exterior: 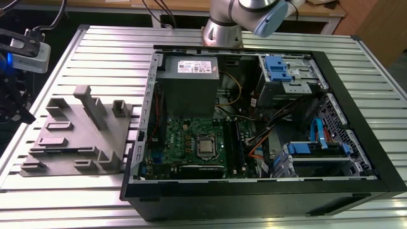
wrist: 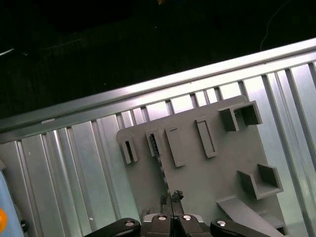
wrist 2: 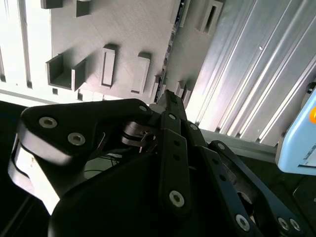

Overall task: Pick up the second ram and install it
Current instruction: 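Pick up the second ram and move it above second insertion slot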

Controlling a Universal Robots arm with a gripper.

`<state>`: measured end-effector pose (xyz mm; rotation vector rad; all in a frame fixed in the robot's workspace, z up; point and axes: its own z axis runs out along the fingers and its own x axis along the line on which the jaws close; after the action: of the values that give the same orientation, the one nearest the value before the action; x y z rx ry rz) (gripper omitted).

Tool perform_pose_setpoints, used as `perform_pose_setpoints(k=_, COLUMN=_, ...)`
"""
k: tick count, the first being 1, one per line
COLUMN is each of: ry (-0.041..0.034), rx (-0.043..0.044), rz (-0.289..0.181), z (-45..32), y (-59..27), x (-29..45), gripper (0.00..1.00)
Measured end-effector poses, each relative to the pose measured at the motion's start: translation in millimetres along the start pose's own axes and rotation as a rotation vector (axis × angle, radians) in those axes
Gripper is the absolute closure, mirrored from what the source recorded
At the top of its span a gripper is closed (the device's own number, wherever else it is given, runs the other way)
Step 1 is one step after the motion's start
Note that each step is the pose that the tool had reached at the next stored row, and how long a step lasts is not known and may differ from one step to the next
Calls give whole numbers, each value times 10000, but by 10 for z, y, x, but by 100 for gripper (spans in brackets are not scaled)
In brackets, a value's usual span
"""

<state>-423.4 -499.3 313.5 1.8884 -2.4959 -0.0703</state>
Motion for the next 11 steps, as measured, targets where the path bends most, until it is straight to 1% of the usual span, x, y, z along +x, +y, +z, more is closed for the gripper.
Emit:
perform_pose_setpoints(k=6, ry=-2, rx=1, rz=-55, z=10, y=-1, x=0, gripper=93)
perform_pose_setpoints(k=8, ry=7, rx=-3, rz=-201, z=18, y=-1, x=0, gripper=93)
perform_pose_setpoints(k=11, ry=20, rx=-9, rz=-537, z=35, y=-2, x=0, gripper=93)
